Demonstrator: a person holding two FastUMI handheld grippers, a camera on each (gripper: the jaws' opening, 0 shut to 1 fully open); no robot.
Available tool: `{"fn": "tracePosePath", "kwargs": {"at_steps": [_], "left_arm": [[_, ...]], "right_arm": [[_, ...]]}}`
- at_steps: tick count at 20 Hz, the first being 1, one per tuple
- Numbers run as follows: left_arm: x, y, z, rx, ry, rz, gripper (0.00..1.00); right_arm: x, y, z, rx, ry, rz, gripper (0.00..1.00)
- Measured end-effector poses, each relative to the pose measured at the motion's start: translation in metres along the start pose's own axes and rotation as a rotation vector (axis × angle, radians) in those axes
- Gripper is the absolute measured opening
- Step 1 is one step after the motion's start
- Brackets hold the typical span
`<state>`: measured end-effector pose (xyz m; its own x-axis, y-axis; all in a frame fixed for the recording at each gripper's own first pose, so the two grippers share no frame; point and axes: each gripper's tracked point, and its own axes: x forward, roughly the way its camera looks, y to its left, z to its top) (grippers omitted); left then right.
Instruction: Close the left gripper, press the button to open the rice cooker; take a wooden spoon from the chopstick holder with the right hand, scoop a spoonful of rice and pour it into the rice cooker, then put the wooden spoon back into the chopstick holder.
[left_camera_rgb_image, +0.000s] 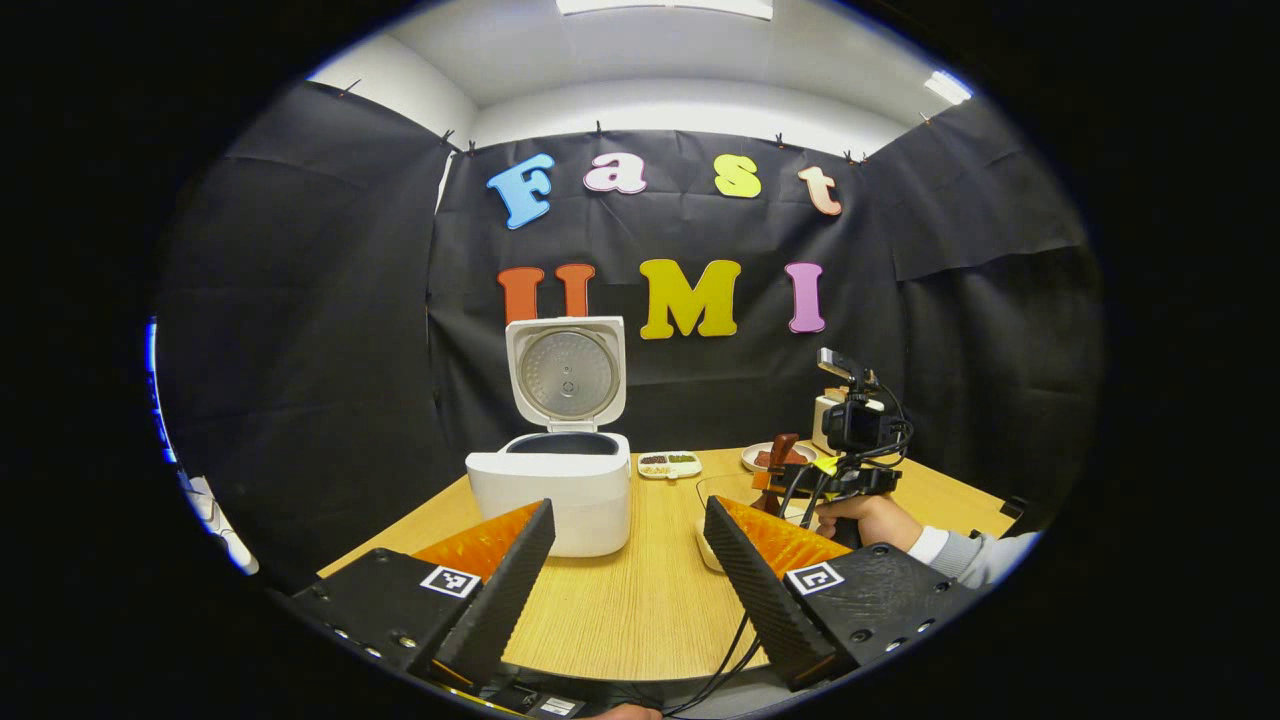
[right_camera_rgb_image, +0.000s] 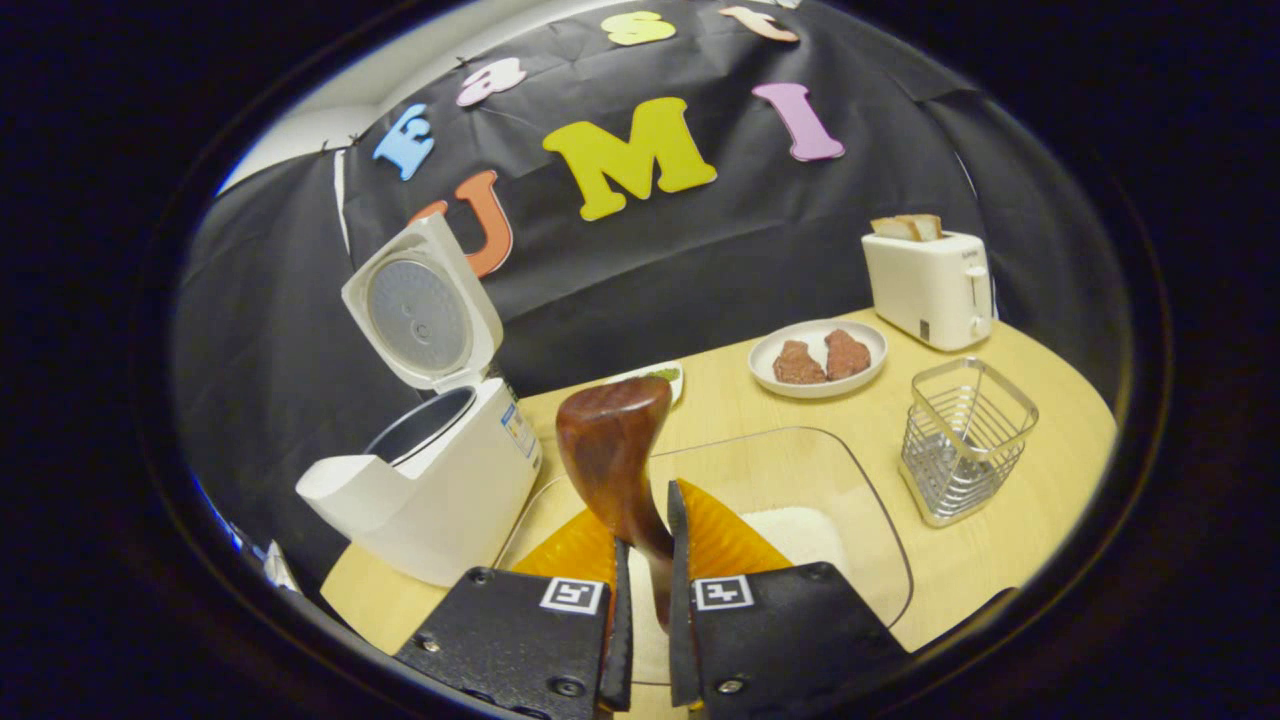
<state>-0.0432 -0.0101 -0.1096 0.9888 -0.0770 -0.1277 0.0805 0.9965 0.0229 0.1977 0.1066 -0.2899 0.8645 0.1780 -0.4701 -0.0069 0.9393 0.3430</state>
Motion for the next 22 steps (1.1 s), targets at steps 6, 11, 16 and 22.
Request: {"fn": "tracePosePath", "kwargs": {"at_steps": [6,11,16,22], "left_arm": [[0.001,0.001,0.0,-0.015,-0.001,0.009,0.96],[0.003,-0.001,-0.004,0.017,0.01,0.01,0.96],[0.001,0.002,-0.005,0.008,0.016,0.011,0.96],[-0.004,0.017,-0.004,0.005,0.011,0.04,0.96]], "right_arm": [[-0.009,-0.017,0.011,0.221,-0.013,0.026,0.18],[-0.026,-0.02,0.031,0.344,-0.09,0.083,0.18],[-0.043,-0.043,0.05,0.54,-0.177,0.119,0.17],[-0.049,-0.053,0.057,0.784,-0.203,0.17,0.17]]}}
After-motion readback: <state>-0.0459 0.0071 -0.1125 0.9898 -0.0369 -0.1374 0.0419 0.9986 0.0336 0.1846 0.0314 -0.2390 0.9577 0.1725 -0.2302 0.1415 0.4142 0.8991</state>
